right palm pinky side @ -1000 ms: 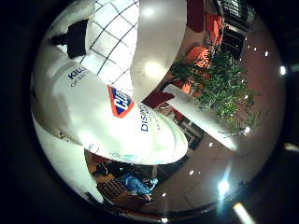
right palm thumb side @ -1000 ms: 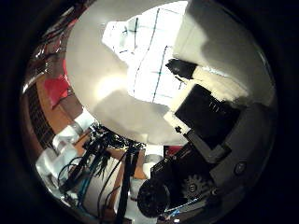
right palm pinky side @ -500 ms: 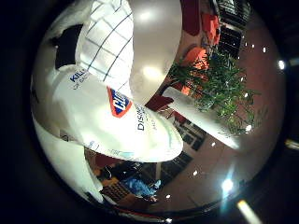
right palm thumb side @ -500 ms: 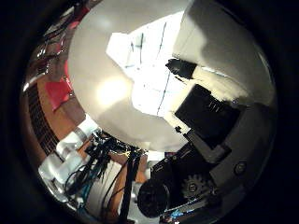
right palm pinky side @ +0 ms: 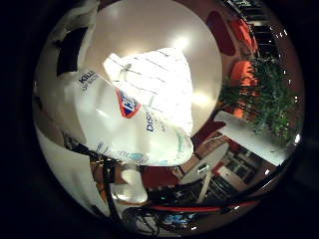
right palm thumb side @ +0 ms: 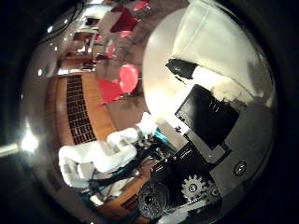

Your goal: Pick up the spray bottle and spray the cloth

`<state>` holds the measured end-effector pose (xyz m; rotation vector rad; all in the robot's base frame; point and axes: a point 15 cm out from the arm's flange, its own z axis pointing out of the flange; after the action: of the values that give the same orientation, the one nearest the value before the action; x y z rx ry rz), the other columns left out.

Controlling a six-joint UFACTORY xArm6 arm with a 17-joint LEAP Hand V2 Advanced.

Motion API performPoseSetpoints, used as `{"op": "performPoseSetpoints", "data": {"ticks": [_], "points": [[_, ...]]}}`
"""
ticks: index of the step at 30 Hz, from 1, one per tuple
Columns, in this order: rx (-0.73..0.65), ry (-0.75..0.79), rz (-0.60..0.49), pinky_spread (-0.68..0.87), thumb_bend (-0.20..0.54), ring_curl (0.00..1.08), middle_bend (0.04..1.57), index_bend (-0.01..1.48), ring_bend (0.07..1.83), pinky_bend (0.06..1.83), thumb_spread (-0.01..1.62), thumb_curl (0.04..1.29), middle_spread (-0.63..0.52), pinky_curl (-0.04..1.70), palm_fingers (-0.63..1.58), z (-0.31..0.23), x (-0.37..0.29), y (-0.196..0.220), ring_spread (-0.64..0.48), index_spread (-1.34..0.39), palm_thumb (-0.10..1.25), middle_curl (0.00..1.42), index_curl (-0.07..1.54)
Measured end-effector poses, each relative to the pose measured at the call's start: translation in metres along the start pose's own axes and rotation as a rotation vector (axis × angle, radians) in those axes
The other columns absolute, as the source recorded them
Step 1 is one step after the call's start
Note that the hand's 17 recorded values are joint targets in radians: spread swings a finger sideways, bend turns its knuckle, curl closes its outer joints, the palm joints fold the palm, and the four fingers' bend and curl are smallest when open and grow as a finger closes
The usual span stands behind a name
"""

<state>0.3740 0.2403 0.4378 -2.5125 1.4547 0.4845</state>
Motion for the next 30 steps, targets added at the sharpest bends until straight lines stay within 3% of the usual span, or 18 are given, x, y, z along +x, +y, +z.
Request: {"op": "performPoseSetpoints", "data": {"ticks": [4,9,14,18,30], "points": [[0.111,-0.172,-0.043,-0.22,-0.016,0.60,1.38,1.17,1.48,1.03,0.84,0.82,-0.09,1.29,1.18,-0.014,-0.036,-0.012,-0.16,-0.20,1.04,0.63,0.71],[0.196,-0.339,-0.071,-0.22,-0.015,0.60,1.38,1.17,1.48,1.03,0.84,0.83,-0.09,1.29,1.18,0.007,-0.051,-0.018,-0.16,-0.20,1.04,0.63,0.71],[0.275,-0.499,-0.165,-0.23,-0.017,0.59,1.38,1.18,1.48,1.02,0.82,0.83,-0.09,1.30,1.18,0.036,-0.062,-0.021,-0.16,-0.20,1.04,0.63,0.71],[0.333,-0.580,-0.227,-0.23,-0.017,0.59,1.38,1.18,1.48,1.02,0.81,0.84,-0.08,1.31,1.18,0.070,-0.057,-0.021,-0.16,-0.20,1.04,0.63,0.71],[0.407,-0.699,-0.282,-0.23,-0.026,0.59,1.38,1.17,1.48,1.01,0.78,0.84,-0.08,1.31,1.19,0.155,-0.036,-0.007,-0.16,-0.19,1.00,0.63,0.72]]}}
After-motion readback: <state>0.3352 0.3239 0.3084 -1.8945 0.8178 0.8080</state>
